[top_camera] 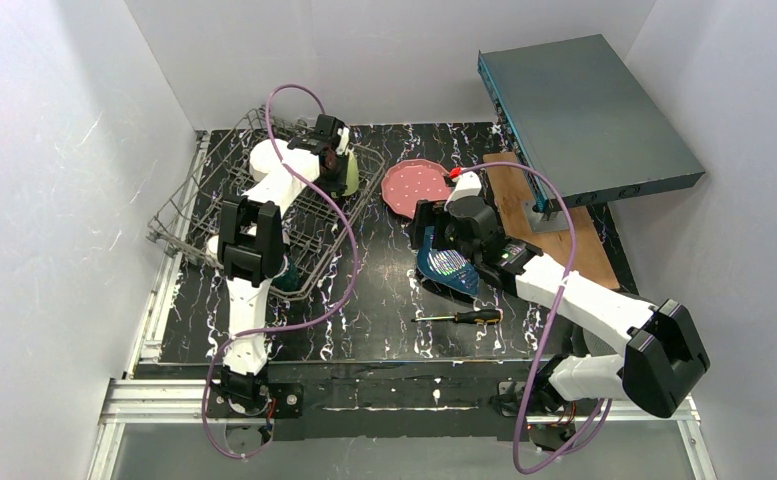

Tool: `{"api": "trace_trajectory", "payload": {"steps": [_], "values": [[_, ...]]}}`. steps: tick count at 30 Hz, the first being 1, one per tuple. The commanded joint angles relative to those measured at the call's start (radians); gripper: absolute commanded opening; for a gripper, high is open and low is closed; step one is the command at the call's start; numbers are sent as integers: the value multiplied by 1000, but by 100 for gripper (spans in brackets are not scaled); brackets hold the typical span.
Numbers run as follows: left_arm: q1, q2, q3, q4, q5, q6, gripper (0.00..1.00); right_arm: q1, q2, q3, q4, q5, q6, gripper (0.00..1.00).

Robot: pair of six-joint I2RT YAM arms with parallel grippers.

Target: Load the mixed dishes into the dish rack

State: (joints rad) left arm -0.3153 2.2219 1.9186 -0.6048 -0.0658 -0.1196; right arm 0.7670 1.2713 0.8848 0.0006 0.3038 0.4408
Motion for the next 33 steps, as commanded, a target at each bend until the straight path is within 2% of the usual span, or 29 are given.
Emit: {"api": "trace_trajectory", "payload": {"steps": [1, 6, 11, 16, 21, 27, 33], "values": [[2, -39, -15, 24, 18, -18, 29, 0, 7, 11, 45, -7, -2, 98], [9, -63, -50, 23, 61, -36, 53, 0, 14, 23, 32, -19, 1, 98], [21, -130, -90, 10, 98, -52, 64, -1, 18, 45, 3, -45, 6, 98], [26, -255, -142, -26, 82, -42, 70, -3, 6, 46, 1, -93, 11, 98], [32, -449, -255, -41, 38, -48, 72, -4, 0, 42, -45, -157, 15, 98], [33, -743, -542, 48, 142, -73, 74, -2, -6, 89, -262, -146, -14, 98], [30, -1036, -877, 301, 281, -97, 76, -10, -71, 40, -391, -55, -10, 98]]}}
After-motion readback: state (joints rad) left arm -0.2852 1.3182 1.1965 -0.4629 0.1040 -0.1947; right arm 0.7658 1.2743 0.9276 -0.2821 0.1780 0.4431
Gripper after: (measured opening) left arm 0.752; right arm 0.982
